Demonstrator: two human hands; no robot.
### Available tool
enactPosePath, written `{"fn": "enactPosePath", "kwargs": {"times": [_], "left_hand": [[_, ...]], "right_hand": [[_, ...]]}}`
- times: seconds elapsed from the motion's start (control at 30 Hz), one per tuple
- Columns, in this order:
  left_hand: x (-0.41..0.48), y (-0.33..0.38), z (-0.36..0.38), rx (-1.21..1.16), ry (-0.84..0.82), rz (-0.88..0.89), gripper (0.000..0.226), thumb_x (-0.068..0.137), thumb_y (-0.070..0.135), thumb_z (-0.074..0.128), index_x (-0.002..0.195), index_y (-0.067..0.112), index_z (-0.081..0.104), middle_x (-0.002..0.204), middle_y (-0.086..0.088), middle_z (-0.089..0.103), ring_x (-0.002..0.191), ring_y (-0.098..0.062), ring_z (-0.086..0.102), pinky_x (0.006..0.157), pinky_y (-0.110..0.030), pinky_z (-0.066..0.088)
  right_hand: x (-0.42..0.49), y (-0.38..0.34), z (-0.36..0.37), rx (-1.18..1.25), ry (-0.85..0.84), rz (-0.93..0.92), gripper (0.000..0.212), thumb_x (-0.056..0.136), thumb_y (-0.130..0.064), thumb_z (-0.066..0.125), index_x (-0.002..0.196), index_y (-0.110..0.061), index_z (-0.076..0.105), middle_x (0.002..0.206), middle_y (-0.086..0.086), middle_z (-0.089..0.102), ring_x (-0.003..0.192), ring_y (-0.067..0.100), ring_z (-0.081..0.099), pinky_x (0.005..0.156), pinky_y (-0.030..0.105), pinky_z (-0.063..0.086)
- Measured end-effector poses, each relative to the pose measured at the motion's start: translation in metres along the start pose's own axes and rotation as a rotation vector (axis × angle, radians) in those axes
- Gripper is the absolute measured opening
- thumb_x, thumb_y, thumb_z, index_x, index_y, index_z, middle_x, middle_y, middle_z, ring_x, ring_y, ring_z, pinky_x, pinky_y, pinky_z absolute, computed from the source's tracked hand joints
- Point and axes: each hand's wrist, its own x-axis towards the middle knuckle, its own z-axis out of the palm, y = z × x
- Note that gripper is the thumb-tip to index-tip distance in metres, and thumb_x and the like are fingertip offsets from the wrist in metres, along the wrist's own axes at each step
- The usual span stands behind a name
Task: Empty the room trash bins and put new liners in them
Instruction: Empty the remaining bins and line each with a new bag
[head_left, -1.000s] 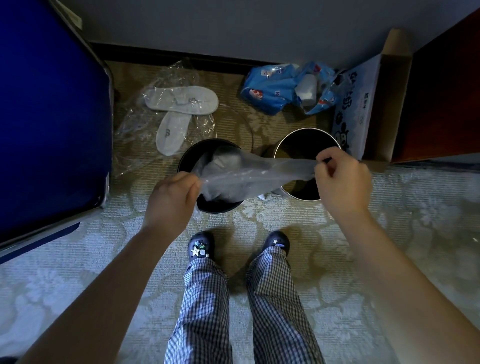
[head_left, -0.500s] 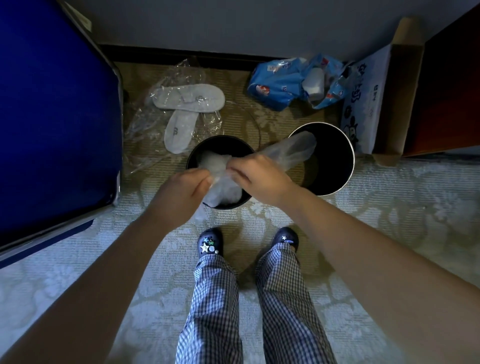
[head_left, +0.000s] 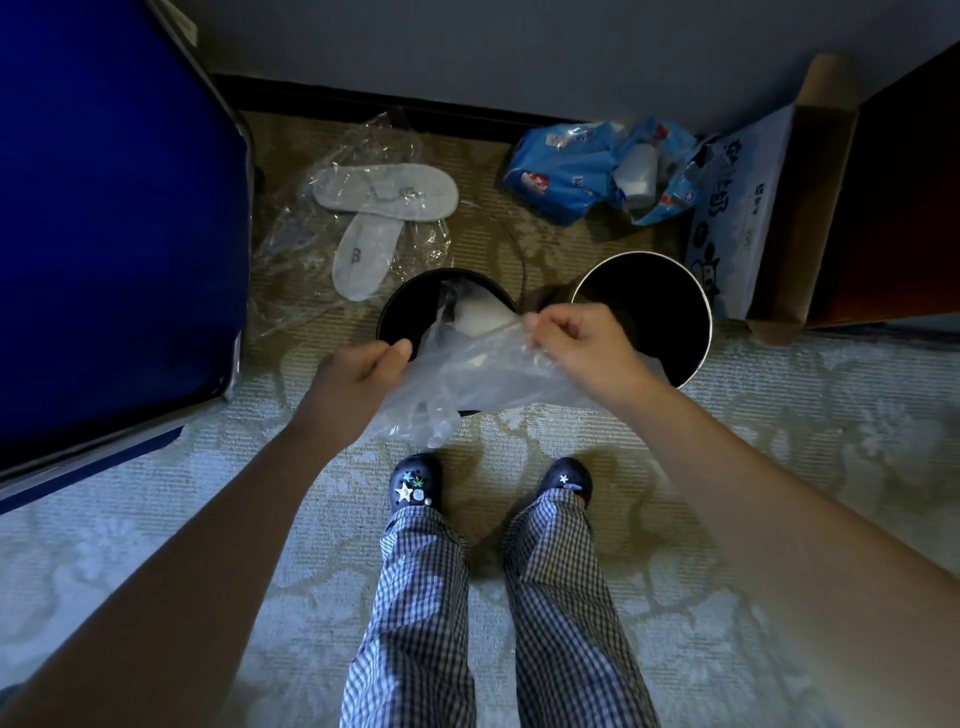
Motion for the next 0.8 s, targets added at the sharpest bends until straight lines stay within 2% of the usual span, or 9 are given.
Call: {"fn": "enactPosePath", "kwargs": {"times": [0.07, 0.23, 0.3, 0.37, 0.47, 0.57, 0.67, 0.73, 0.8], "left_hand": [[-0.003, -0.003, -0.003, -0.012, -0.035, -0.006, 0.048, 0.076, 0.061, 0.045, 0.054, 0.02, 0.032, 0.051, 0.007, 0.025, 0.049, -0.01, 0.024, 0.055, -0.029, 0.021], [-0.008, -0.008, -0.008, -0.104, -0.102, -0.06, 0.049, 0.061, 0.06, 0.053, 0.052, 0.015, 0.036, 0.048, 0.009, 0.027, 0.047, -0.006, 0.026, 0.049, -0.021, 0.022], [-0.009, -0.005, -0.009, -0.179, -0.093, -0.133, 0.038, 0.053, 0.054, 0.052, 0.05, 0.017, 0.043, 0.051, 0.005, 0.032, 0.053, -0.009, 0.03, 0.055, -0.024, 0.024], [-0.008, -0.002, -0.013, -0.356, -0.093, -0.225, 0.025, 0.05, 0.045, 0.055, 0.051, 0.021, 0.046, 0.057, 0.003, 0.034, 0.059, -0.012, 0.031, 0.06, -0.029, 0.025], [-0.005, 0.003, -0.017, -0.458, -0.079, -0.29, 0.014, 0.064, 0.023, 0.062, 0.057, 0.018, 0.051, 0.063, -0.001, 0.041, 0.063, -0.012, 0.042, 0.061, -0.025, 0.037], [0.002, 0.009, -0.013, -0.264, 0.063, -0.306, 0.025, 0.086, 0.002, 0.055, 0.066, 0.016, 0.049, 0.063, -0.003, 0.047, 0.056, -0.008, 0.048, 0.048, -0.013, 0.041], [0.011, 0.015, -0.01, -0.073, 0.302, -0.346, 0.018, 0.089, 0.005, 0.052, 0.075, 0.015, 0.047, 0.07, -0.001, 0.05, 0.061, -0.012, 0.049, 0.04, -0.013, 0.037], [0.018, 0.02, -0.01, 0.059, 0.46, -0.36, 0.008, 0.092, 0.01, 0.048, 0.086, 0.013, 0.053, 0.085, -0.004, 0.056, 0.077, -0.02, 0.053, 0.051, -0.021, 0.043], [0.025, 0.015, -0.013, 0.13, 0.541, -0.392, 0.014, 0.094, 0.013, 0.05, 0.104, 0.006, 0.057, 0.101, -0.01, 0.06, 0.092, -0.025, 0.059, 0.072, -0.028, 0.049]], "right_hand": [[0.004, 0.008, -0.007, -0.038, 0.125, 0.025, 0.037, 0.097, -0.018, 0.053, 0.06, -0.018, 0.055, 0.044, -0.011, 0.036, 0.037, 0.001, 0.033, 0.042, 0.013, 0.024], [0.008, 0.025, -0.031, -0.191, 0.31, 0.039, 0.034, 0.098, -0.021, 0.05, 0.068, -0.005, 0.058, 0.055, 0.004, 0.049, 0.05, 0.005, 0.042, 0.052, 0.027, 0.031], [0.007, 0.03, -0.038, -0.255, 0.352, 0.06, 0.035, 0.098, -0.022, 0.049, 0.074, 0.002, 0.06, 0.062, 0.011, 0.054, 0.056, 0.015, 0.045, 0.053, 0.027, 0.031], [0.007, 0.034, -0.042, -0.29, 0.385, 0.084, 0.035, 0.099, -0.023, 0.048, 0.073, -0.002, 0.058, 0.058, 0.005, 0.05, 0.054, 0.013, 0.042, 0.049, 0.021, 0.03], [0.006, 0.039, -0.047, -0.333, 0.423, 0.098, 0.035, 0.099, -0.022, 0.047, 0.067, -0.008, 0.052, 0.053, -0.002, 0.044, 0.05, 0.009, 0.038, 0.043, 0.014, 0.027], [0.004, 0.043, -0.049, -0.36, 0.397, 0.075, 0.033, 0.099, -0.023, 0.048, 0.071, -0.007, 0.056, 0.054, -0.002, 0.046, 0.05, 0.009, 0.041, 0.045, 0.013, 0.029], [0.003, 0.041, -0.047, -0.394, 0.336, 0.018, 0.033, 0.098, -0.025, 0.049, 0.075, -0.004, 0.06, 0.057, 0.004, 0.051, 0.053, 0.014, 0.046, 0.05, 0.027, 0.033], [0.002, 0.036, -0.045, -0.407, 0.296, -0.034, 0.031, 0.098, -0.025, 0.049, 0.073, -0.009, 0.059, 0.057, 0.004, 0.053, 0.054, 0.016, 0.048, 0.051, 0.028, 0.034], [0.001, 0.033, -0.044, -0.408, 0.27, -0.091, 0.029, 0.097, -0.025, 0.05, 0.073, -0.012, 0.059, 0.06, 0.006, 0.057, 0.058, 0.019, 0.053, 0.056, 0.032, 0.039]]}}
